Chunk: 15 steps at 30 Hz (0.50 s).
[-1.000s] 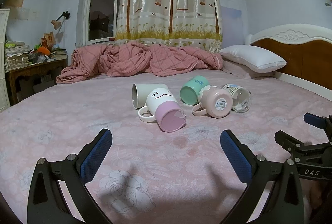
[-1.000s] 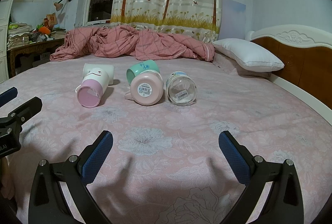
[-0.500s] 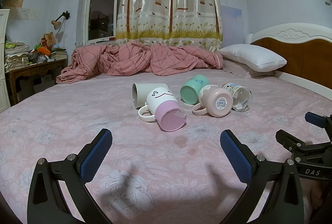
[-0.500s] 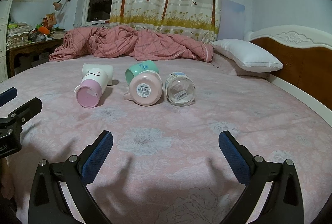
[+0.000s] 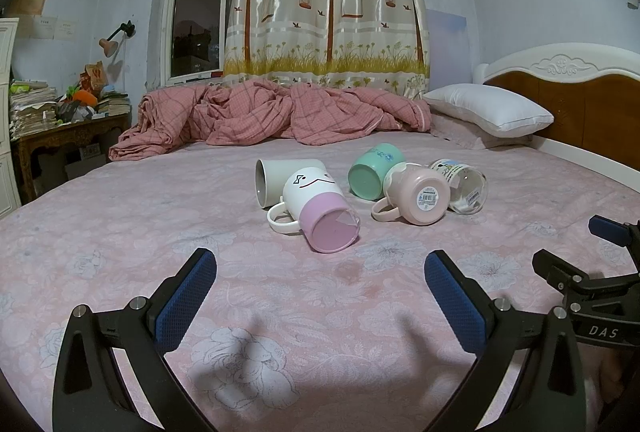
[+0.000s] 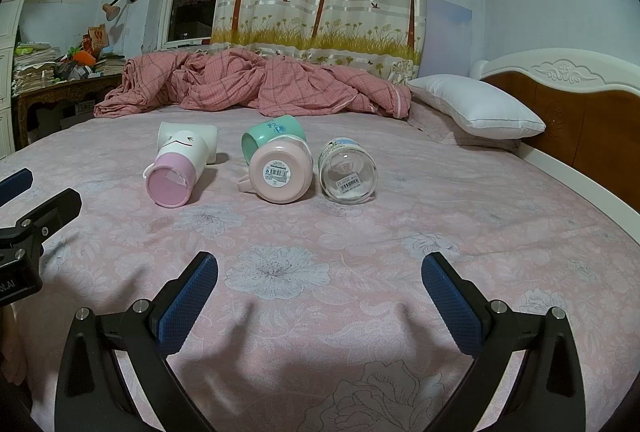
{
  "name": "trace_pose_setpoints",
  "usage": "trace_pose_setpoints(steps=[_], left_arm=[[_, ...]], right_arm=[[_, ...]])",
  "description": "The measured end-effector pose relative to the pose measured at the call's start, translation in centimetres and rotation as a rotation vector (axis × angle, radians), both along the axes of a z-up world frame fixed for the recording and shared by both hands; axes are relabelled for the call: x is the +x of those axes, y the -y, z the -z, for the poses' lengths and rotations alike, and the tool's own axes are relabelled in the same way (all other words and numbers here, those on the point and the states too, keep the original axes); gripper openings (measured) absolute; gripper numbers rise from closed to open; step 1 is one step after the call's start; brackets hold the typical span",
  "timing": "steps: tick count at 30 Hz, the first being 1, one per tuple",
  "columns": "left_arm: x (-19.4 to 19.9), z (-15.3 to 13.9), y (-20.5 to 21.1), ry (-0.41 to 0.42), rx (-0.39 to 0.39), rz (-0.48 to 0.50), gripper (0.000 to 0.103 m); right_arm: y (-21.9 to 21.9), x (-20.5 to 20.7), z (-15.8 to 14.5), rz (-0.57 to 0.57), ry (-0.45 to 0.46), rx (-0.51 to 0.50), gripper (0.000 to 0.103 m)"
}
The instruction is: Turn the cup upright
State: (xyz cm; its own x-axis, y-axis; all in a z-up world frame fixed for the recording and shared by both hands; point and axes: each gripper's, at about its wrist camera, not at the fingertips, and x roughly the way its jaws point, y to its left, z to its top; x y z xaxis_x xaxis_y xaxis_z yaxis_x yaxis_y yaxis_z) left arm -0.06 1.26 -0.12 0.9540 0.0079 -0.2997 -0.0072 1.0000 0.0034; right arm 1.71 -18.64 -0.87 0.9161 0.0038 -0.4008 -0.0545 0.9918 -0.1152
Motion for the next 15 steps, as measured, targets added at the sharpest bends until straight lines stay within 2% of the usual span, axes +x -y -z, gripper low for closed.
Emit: trace_pose_setpoints(steps=[15], left_arm=[[0.01,-0.02,0.01,-0.002,0.001,0.0,0.103]], right_arm=[[-0.03,0.02,0.04,-0.002,-0.003,-0.001,0.103]])
